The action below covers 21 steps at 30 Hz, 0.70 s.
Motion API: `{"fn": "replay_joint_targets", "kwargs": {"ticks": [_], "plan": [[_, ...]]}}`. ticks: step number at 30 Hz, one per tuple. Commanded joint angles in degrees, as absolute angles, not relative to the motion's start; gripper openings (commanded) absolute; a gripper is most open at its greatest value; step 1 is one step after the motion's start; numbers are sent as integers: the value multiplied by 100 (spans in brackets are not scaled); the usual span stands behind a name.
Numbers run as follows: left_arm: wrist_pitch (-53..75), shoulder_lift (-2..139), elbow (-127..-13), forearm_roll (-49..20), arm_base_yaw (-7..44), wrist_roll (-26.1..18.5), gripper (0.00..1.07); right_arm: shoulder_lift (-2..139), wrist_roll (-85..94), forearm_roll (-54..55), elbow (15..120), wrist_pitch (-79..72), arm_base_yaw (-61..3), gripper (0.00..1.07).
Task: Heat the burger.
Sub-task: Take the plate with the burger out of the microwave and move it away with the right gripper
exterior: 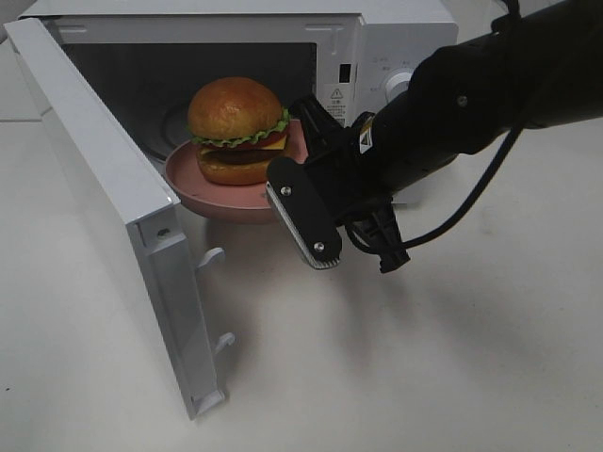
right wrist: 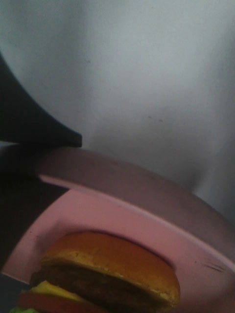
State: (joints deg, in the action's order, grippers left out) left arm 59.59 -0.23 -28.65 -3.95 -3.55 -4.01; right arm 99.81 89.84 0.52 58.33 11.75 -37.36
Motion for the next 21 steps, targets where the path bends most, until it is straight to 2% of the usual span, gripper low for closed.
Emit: {"fn": "replay_joint_targets", "kwargs": {"ticks": [1,21], "plan": [[5953,-143,-2853,-378,-355,-401,98,9591,8915,57,5632,636,-3673,0],[5953,-143,-2853,-378,-355,-401,98,8520,8824,52,4406,642,-3673,0]]}}
